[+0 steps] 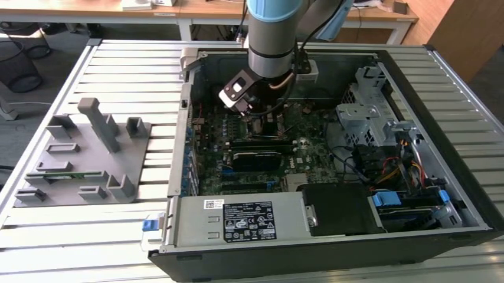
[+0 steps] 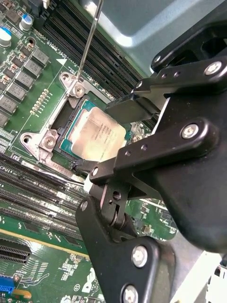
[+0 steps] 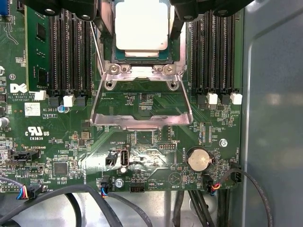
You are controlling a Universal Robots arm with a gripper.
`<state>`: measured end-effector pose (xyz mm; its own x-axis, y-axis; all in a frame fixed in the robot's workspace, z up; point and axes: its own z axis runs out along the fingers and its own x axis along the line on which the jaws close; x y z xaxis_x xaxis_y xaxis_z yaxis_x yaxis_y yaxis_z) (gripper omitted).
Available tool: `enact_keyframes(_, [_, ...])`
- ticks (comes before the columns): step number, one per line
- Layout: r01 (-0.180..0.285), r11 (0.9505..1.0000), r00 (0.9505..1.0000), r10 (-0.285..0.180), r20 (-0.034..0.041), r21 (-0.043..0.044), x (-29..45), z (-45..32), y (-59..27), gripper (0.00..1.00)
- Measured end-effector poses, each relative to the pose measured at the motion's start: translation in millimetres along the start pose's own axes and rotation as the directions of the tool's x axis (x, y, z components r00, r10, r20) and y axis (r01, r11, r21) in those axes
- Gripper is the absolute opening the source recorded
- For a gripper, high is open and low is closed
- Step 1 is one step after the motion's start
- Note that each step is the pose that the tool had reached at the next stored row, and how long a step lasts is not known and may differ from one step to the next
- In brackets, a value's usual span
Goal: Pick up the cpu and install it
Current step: 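Place the cpu into insertion slot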
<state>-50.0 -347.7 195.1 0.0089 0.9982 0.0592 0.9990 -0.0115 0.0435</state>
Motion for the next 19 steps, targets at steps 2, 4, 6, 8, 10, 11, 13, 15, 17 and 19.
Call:
enact_keyframes(2, [0.000,1.0000,1.0000,0.000,-0.0001,0.0000,0.0,0.0,0.0,0.58])
enact_keyframes(4, [0.000,1.0000,1.0000,0.000,-0.0004,-0.0001,0.0,-0.1,0.0,0.58])
enact_keyframes(6, [0.000,1.0000,1.0000,0.000,0.0000,0.0001,0.0,-0.8,0.0,0.58])
enact_keyframes(8, [0.000,1.0000,1.0000,0.000,-0.0002,0.0000,0.1,-1.9,0.1,0.60])
enact_keyframes(10, [0.000,1.0000,1.0000,0.000,-0.0002,0.0000,0.2,-3.9,0.1,0.60])
enact_keyframes(11, [0.000,1.0000,1.0000,0.000,-0.0002,0.0000,0.3,-5.0,0.2,0.65])
enact_keyframes(13, [0.000,1.0000,1.0000,0.000,-0.0002,0.0000,0.4,-7.4,0.3,0.65])
enact_keyframes(15, [0.000,1.0000,1.0000,0.000,-0.0003,0.0001,0.6,-9.7,0.4,0.65])
enact_keyframes(17, [0.000,1.0000,1.0000,0.000,-0.0003,0.0002,0.7,-11.9,0.5,0.65])
enact_keyframes(19, [0.000,1.0000,1.0000,0.000,-0.0006,0.0003,0.8,-13.9,0.6,0.64])
